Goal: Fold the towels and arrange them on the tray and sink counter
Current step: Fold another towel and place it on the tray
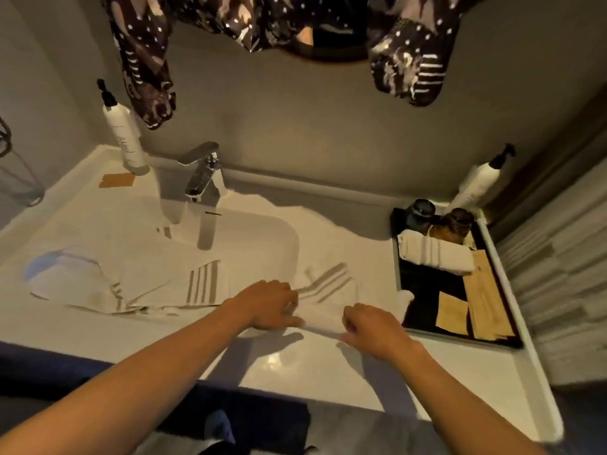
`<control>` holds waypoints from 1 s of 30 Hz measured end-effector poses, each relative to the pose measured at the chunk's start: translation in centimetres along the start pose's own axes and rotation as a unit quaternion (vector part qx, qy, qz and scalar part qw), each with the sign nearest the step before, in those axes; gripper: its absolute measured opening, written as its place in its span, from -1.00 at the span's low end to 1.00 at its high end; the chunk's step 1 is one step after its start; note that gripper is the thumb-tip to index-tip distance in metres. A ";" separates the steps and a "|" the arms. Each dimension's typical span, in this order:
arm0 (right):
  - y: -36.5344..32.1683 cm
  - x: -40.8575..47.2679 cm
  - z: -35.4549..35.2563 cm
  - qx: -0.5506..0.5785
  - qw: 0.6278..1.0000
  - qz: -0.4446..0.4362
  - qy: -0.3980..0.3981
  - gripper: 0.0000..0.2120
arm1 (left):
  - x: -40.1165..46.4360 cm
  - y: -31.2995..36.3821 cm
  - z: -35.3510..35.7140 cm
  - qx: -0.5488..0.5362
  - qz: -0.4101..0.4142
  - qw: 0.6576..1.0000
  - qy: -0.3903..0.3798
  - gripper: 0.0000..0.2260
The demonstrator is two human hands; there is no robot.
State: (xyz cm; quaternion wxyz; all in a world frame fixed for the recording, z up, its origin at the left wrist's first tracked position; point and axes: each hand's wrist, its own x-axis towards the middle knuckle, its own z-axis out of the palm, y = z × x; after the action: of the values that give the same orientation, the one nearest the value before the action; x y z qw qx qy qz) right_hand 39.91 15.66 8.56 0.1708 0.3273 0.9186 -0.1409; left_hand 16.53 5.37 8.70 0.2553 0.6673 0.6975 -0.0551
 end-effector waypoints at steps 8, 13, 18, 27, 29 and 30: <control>3.4 -1.9 3.8 0.058 0.970 0.111 0.208 -0.74 | 3.0 3.8 5.0 -0.229 -0.140 0.956 0.115 -0.61; 2.9 -1.1 4.2 -0.056 0.990 0.118 0.060 -0.68 | 3.9 5.4 5.3 -0.042 -0.120 0.983 0.132 -0.68; 2.8 -1.1 3.8 0.000 0.998 0.047 -0.034 -0.63 | 5.6 6.2 5.9 -0.084 -0.083 0.983 0.138 -0.17; 2.9 -0.7 5.0 0.153 0.973 0.169 0.045 -0.68 | 7.5 5.7 4.8 -0.066 -0.140 0.968 0.197 -0.44; 2.8 -0.6 5.0 0.194 0.961 0.191 0.051 -0.80 | 7.5 5.6 4.1 -0.129 -0.083 0.961 0.228 -0.73; 2.9 -0.6 4.9 0.190 0.961 0.192 0.064 -0.86 | 7.3 5.6 3.7 -0.168 -0.059 0.959 0.221 -0.82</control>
State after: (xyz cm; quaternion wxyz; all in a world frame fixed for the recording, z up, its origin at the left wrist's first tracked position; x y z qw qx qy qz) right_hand 43.29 15.66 4.02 0.0701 0.5321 0.8040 -0.2561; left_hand 23.14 11.04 3.83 0.1993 0.5682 0.7737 0.1969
